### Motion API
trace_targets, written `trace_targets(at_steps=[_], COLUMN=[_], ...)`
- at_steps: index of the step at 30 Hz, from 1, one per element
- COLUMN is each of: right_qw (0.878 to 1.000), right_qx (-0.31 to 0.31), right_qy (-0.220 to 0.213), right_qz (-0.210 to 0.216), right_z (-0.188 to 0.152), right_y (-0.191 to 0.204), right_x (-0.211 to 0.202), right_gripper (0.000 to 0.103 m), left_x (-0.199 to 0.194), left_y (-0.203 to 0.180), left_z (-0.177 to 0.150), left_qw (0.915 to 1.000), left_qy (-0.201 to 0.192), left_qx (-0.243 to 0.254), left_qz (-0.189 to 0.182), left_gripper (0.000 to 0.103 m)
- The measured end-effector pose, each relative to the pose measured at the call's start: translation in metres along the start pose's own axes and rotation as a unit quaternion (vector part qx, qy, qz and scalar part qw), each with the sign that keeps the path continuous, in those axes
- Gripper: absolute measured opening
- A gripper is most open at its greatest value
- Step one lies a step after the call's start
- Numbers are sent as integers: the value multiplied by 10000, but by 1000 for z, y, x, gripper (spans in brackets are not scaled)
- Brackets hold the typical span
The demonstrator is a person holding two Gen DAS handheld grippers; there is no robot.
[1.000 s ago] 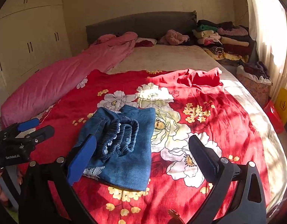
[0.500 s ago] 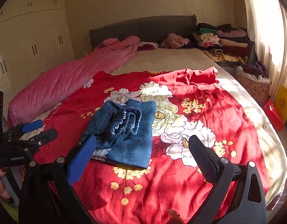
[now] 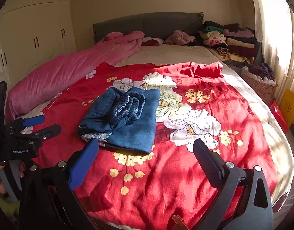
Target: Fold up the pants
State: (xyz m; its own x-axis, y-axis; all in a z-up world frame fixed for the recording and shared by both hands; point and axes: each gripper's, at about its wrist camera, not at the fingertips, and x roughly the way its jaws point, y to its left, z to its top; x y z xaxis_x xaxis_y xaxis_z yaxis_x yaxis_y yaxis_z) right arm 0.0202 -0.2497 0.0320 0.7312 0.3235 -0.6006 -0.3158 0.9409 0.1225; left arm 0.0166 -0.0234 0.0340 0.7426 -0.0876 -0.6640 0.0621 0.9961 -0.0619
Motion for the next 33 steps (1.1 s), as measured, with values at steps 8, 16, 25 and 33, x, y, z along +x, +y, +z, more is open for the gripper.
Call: trace_targets(at_steps=[8, 16, 25, 33], right_qw=[9998, 9989, 9989, 9989], right_qx=[35, 32, 74, 71], right_qy=[193, 442, 431, 420], right_qz=[-30, -130, -177, -173], right_z=[-12, -29, -29, -28], right_y=[6, 9, 4, 3], right_x=[22, 51, 52, 51], right_gripper=[99, 99, 99, 99], left_x=[13, 33, 39, 37], left_y=[2, 3, 3, 2], left_z=[-13, -22, -22, -21], left_qw=[9999, 9996, 9994, 9994], left_qy=[121, 261, 333, 316], left_qx=[-49, -109, -113, -167], left_qz=[-12, 24, -7, 16], left_gripper=[94, 94, 94, 94])
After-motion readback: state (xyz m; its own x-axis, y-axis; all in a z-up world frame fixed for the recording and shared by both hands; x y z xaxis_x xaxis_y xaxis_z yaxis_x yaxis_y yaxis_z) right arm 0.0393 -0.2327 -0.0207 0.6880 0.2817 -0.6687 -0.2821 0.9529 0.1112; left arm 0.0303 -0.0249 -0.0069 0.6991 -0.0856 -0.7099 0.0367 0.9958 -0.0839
